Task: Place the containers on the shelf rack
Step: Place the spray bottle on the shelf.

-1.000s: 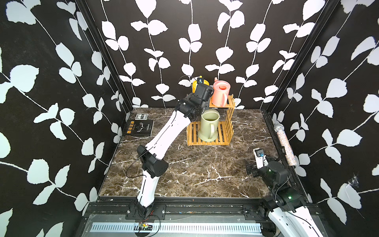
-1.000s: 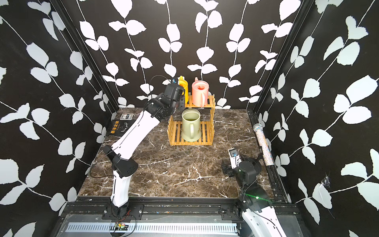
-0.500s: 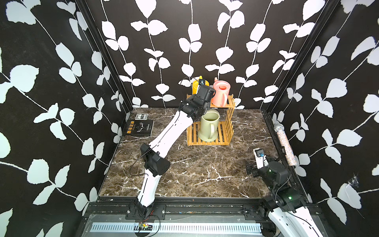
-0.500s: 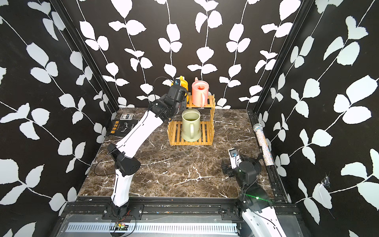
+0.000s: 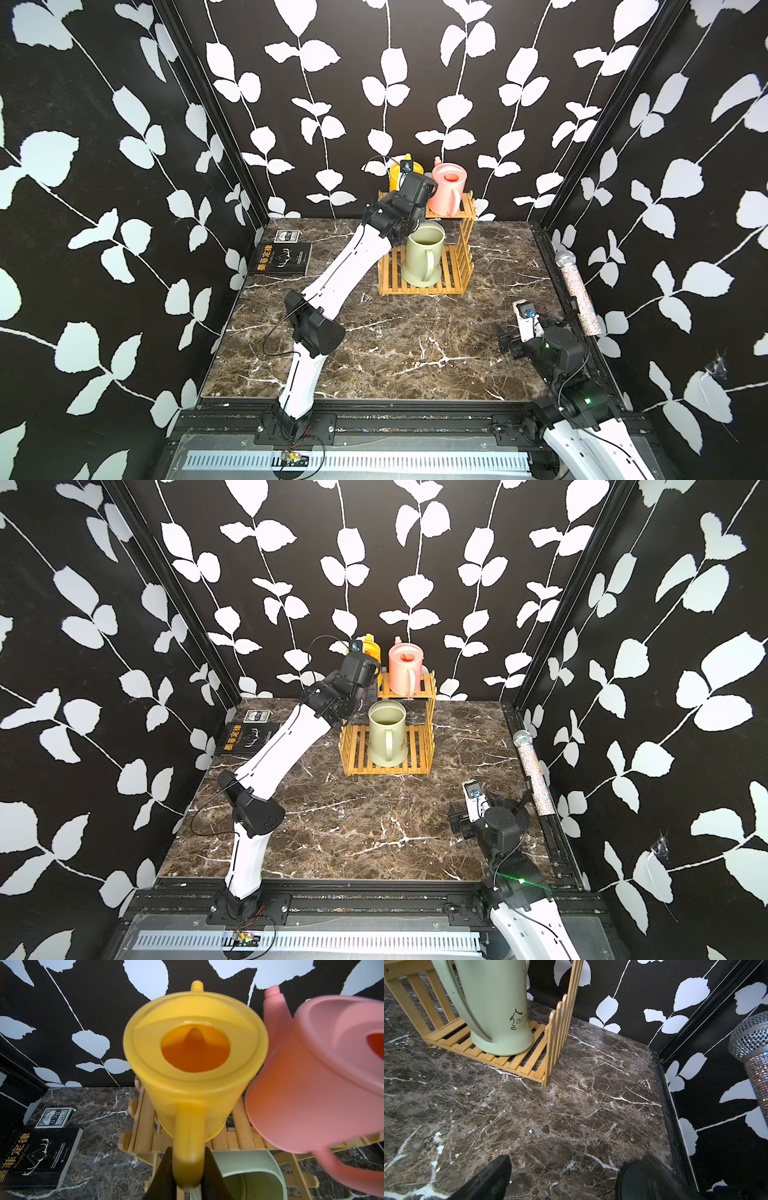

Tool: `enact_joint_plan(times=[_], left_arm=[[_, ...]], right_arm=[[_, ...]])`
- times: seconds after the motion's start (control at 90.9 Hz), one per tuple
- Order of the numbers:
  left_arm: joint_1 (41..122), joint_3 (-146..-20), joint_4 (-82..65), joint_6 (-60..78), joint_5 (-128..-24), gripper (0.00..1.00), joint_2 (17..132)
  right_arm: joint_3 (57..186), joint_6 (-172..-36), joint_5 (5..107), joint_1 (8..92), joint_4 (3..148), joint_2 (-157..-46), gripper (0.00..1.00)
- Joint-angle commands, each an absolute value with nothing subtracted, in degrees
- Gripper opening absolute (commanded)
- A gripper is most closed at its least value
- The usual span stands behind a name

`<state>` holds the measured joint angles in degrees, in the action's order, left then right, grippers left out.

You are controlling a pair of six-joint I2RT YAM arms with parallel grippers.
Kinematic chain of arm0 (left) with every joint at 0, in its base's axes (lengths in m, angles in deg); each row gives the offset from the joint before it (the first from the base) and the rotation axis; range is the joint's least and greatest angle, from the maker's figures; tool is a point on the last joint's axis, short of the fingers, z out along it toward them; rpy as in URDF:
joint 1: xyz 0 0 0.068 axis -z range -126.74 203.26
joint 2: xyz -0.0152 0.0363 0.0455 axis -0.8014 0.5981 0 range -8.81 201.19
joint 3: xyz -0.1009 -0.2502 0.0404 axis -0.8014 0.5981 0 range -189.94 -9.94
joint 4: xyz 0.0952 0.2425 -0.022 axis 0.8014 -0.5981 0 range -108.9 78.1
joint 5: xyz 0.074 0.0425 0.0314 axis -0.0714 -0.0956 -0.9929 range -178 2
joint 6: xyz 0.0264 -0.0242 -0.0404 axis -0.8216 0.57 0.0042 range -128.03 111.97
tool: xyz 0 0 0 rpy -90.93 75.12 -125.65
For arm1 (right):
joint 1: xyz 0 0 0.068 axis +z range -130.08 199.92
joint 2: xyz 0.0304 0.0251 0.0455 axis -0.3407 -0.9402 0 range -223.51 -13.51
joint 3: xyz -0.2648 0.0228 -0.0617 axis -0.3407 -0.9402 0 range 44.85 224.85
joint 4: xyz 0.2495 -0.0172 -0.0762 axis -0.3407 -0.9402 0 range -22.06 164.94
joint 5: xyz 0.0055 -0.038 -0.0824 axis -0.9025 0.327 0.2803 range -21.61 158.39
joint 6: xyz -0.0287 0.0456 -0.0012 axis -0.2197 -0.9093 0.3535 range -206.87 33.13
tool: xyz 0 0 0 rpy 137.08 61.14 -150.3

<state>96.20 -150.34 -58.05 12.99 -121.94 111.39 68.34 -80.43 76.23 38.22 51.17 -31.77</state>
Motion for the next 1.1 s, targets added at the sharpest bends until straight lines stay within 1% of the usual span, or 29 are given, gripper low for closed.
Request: enact_joint_plan(times=[0.0,0.044,0.209,0.66,0.814,0.88,0.935,0.957,0.99,1.034,1.089], left_arm=[[96.32,-149.88,-59.48,13.89,-123.32,0.17,109.29],[96.45,-149.87,-59.53,13.94,-123.44,0.17,109.16],[97.07,-149.78,-59.71,14.03,-124.39,0.22,108.67],[98.11,-149.95,-59.71,14.06,-126.32,0.24,108.26],[98.20,-149.89,-60.08,14.24,-126.15,0.29,107.96],[98.27,-149.76,-60.15,14.29,-125.94,0.34,107.83],[98.31,-149.79,-60.17,14.34,-125.89,0.48,107.69],[98.34,-149.78,-60.29,14.31,-125.88,0.57,107.59],[98.42,-149.70,-60.39,14.30,-125.88,0.67,107.49],[98.52,-149.49,-60.49,14.23,-125.96,0.75,107.12],[98.73,-149.13,-60.50,13.94,-125.93,0.80,106.58]], right_arm=[[67.40,-80.82,75.72,37.79,53.75,-31.36,0.99],[67.36,-80.85,75.69,37.78,53.73,-31.43,0.99],[67.36,-80.81,75.62,37.84,53.71,-31.41,0.99],[67.41,-80.80,75.42,37.81,53.77,-31.17,0.99],[67.29,-80.80,75.42,37.78,53.77,-31.22,0.99],[67.39,-80.82,75.42,37.76,53.81,-31.26,0.99],[67.40,-80.80,75.34,37.81,53.77,-31.26,0.99],[67.32,-80.85,75.34,37.82,53.80,-31.26,0.99],[67.28,-80.81,75.33,37.79,53.80,-31.25,0.99],[67.34,-80.81,75.33,37.76,53.82,-31.14,0.99],[67.28,-80.81,75.46,37.85,53.82,-31.11,0.99]])
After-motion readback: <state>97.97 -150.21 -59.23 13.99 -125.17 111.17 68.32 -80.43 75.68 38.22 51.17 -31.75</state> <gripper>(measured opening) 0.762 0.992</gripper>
